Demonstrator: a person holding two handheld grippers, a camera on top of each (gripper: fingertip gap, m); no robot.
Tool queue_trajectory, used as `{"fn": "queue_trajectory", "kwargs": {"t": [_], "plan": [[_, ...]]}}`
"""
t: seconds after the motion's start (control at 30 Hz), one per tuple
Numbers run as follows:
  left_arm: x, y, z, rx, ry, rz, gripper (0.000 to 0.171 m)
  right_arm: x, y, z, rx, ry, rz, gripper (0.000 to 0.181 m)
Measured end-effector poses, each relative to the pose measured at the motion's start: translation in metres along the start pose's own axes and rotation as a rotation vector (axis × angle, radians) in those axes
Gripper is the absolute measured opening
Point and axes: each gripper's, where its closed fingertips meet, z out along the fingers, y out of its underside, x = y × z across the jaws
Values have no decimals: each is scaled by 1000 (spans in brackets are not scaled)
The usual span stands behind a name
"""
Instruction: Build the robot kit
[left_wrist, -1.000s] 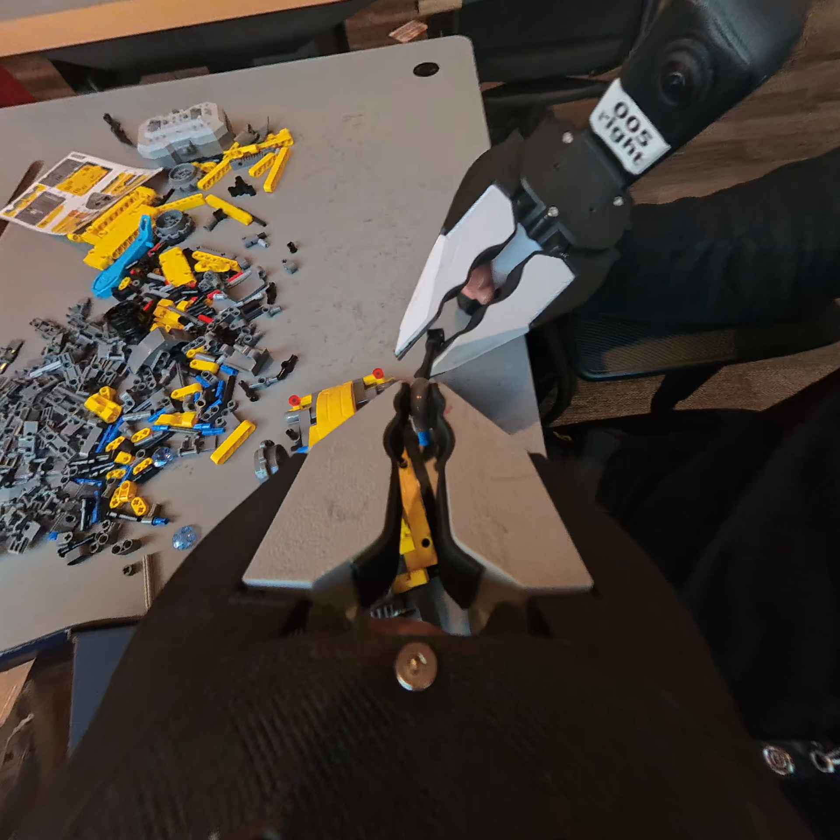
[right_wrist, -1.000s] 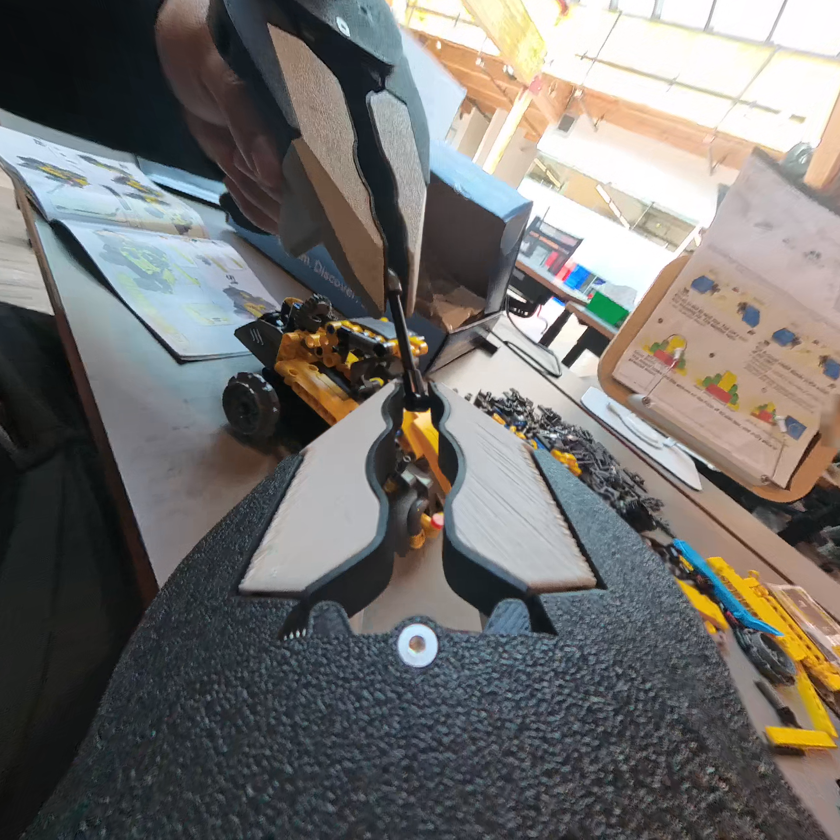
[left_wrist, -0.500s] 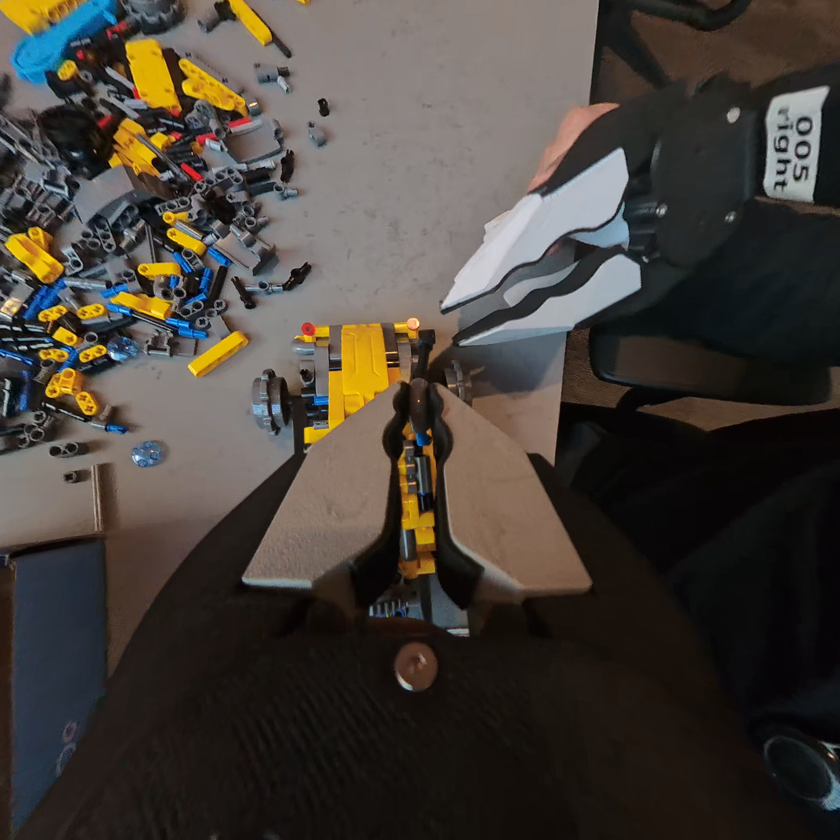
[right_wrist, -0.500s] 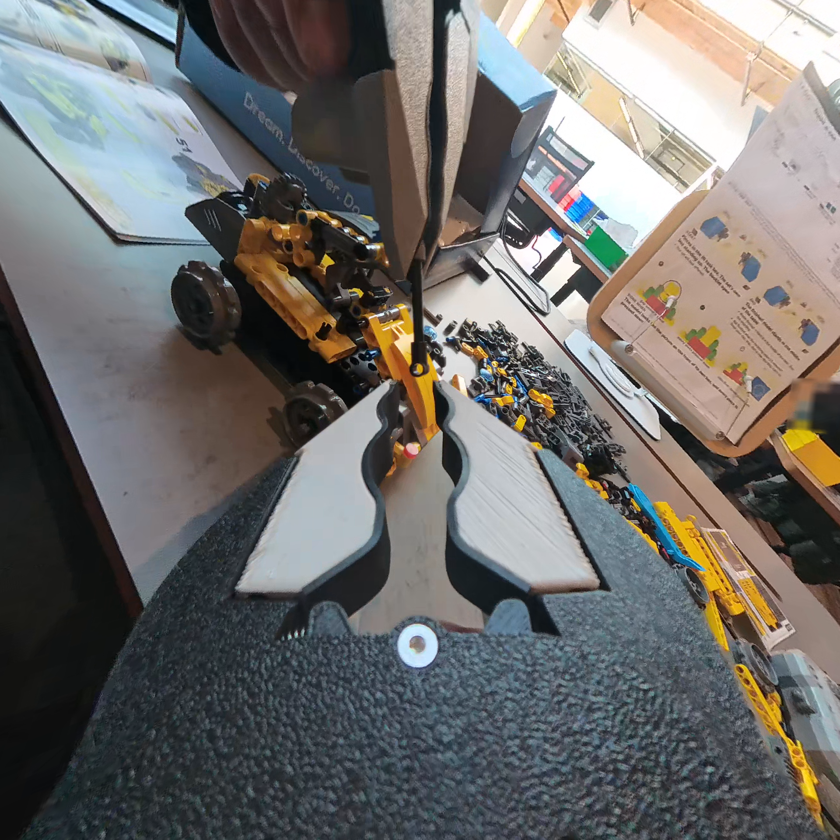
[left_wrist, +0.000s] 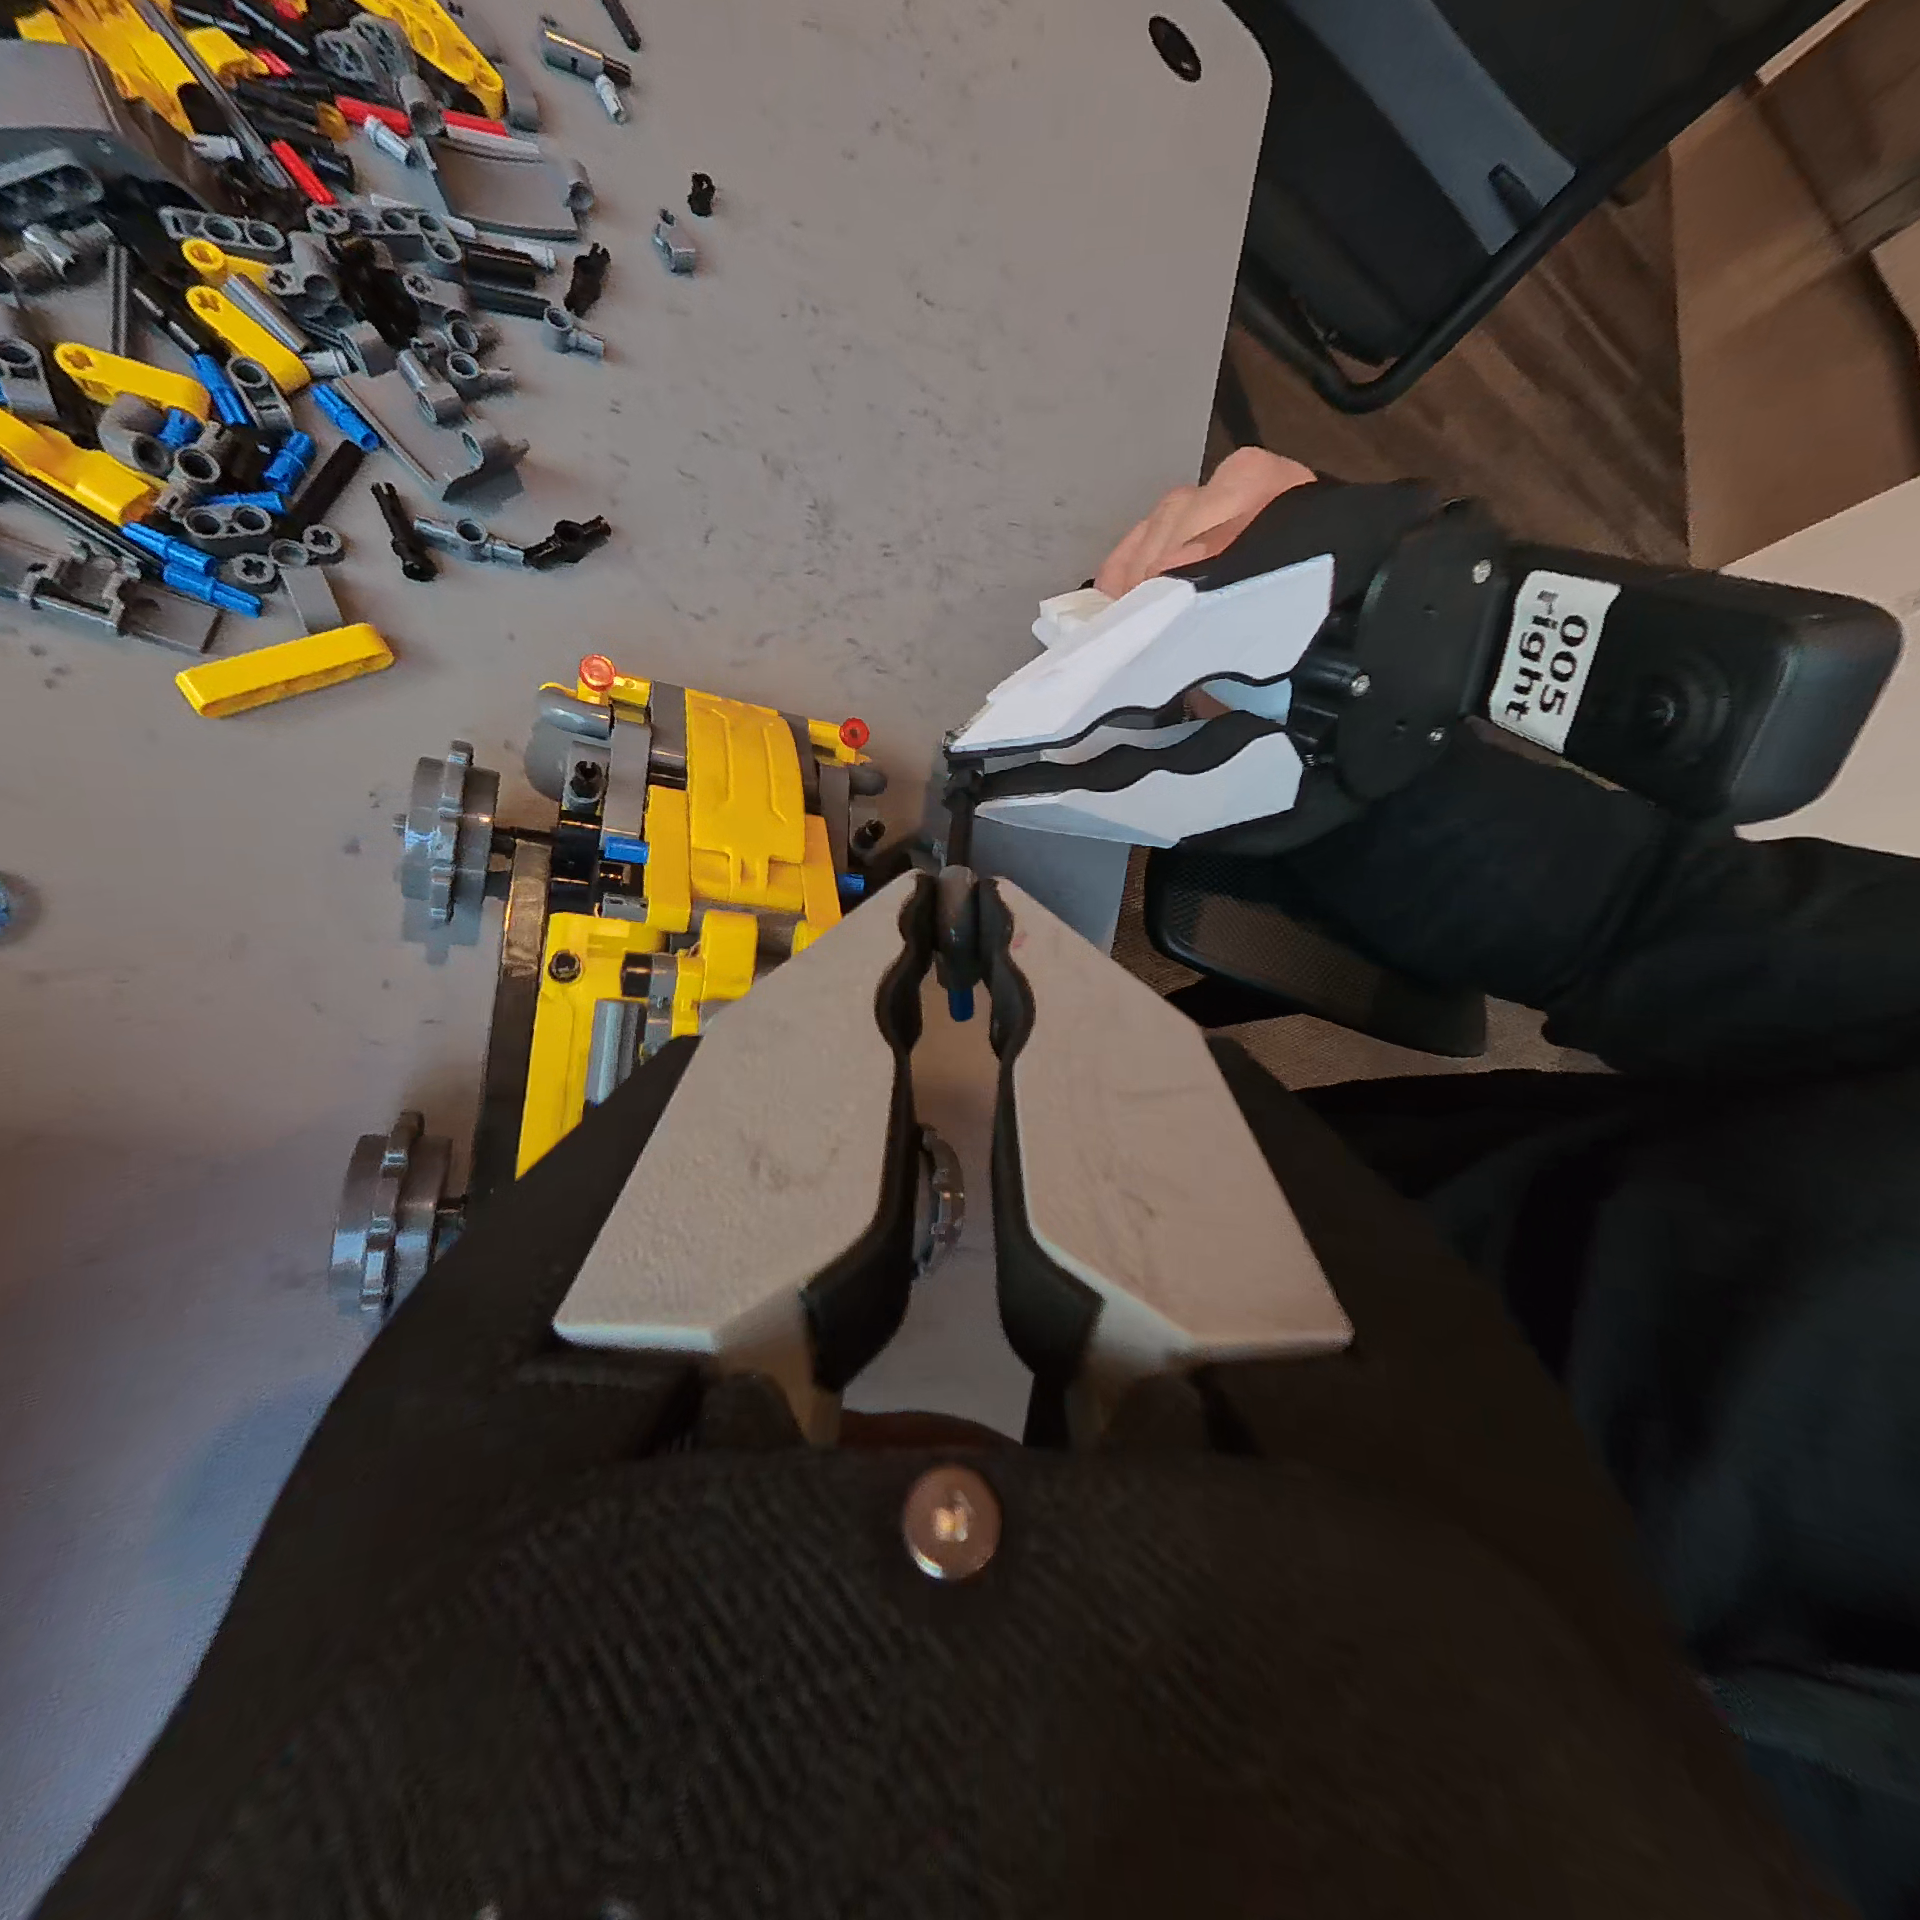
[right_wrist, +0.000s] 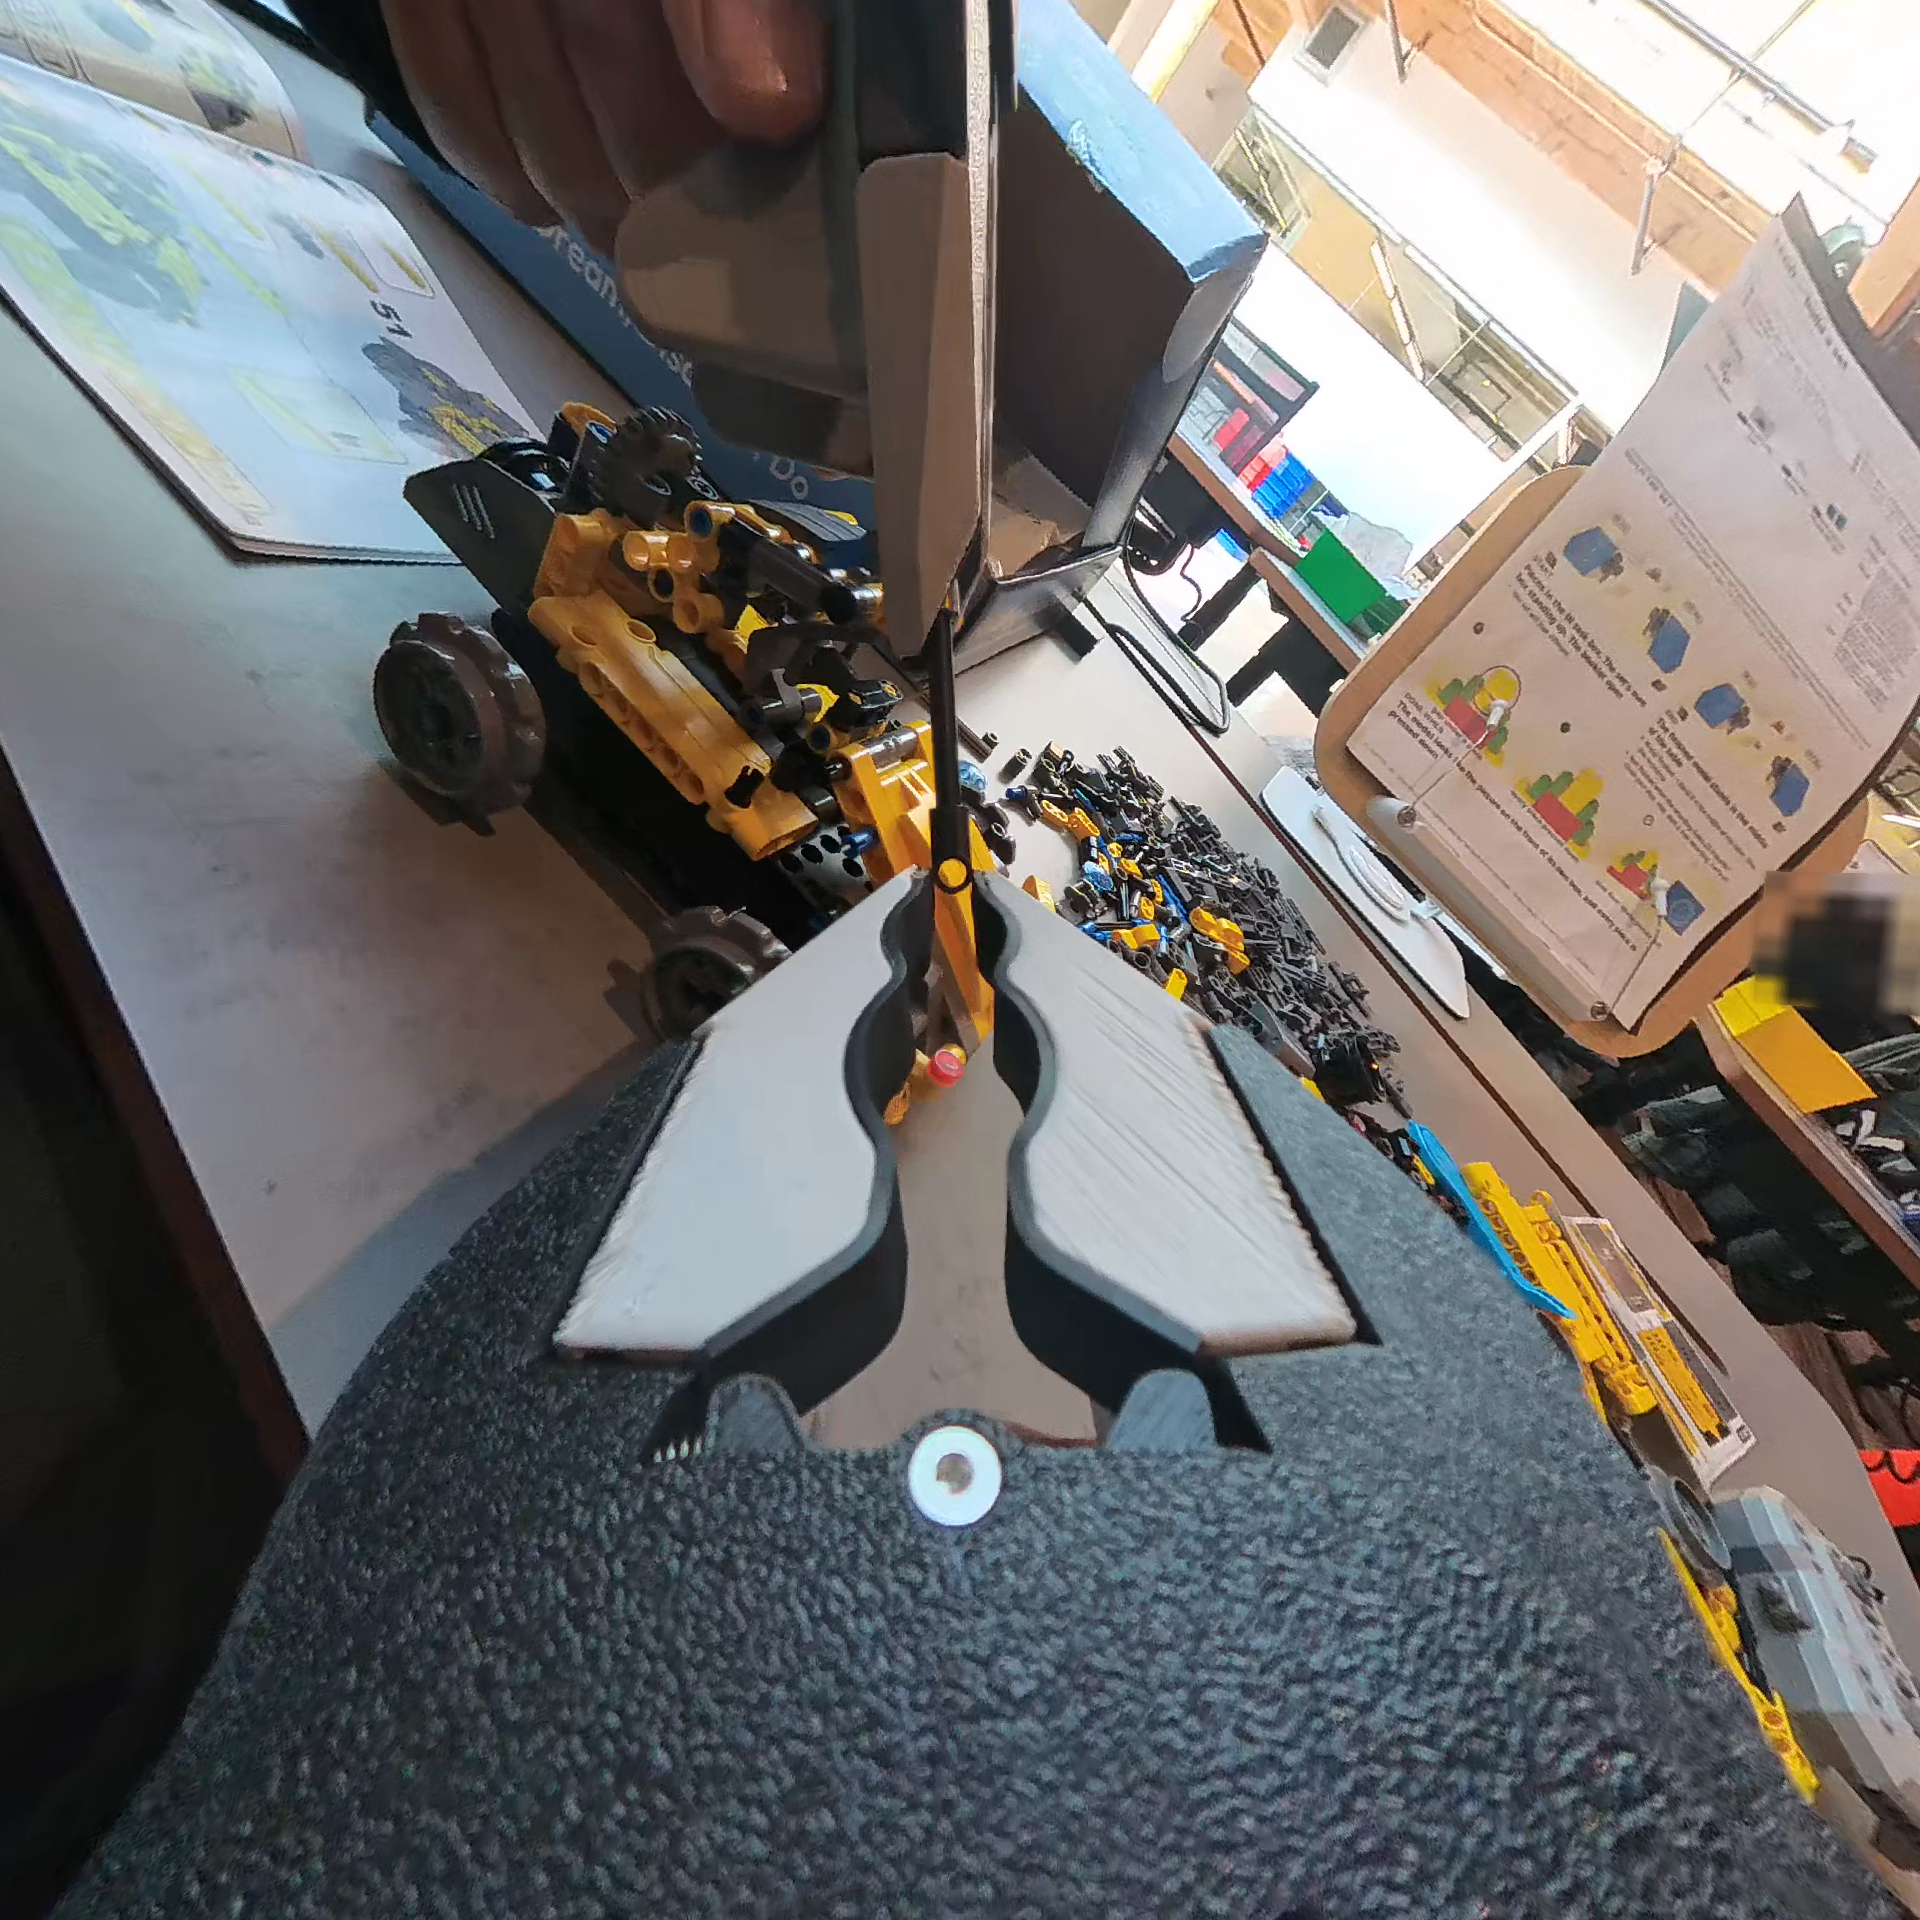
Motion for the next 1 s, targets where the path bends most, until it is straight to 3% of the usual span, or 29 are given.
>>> {"fn": "queue_trajectory", "kwargs": {"t": [0.33,0.47,0.67,0.8,1.0], "plan": [[1,14,-13,-24,-70,140,5,-2,-15,1,32,-50,97,5],[12,28,-53,-100,-69,166,6,-6,-66,3,121,-61,55,5],[14,33,-125,-44,-128,175,6,-15,-134,33,184,-141,-15,5],[11,42,-146,31,-131,153,6,-25,-151,47,214,-177,6,5],[2,58,-151,61,-104,139,6,-40,-150,59,157,-206,-3,5]]}}
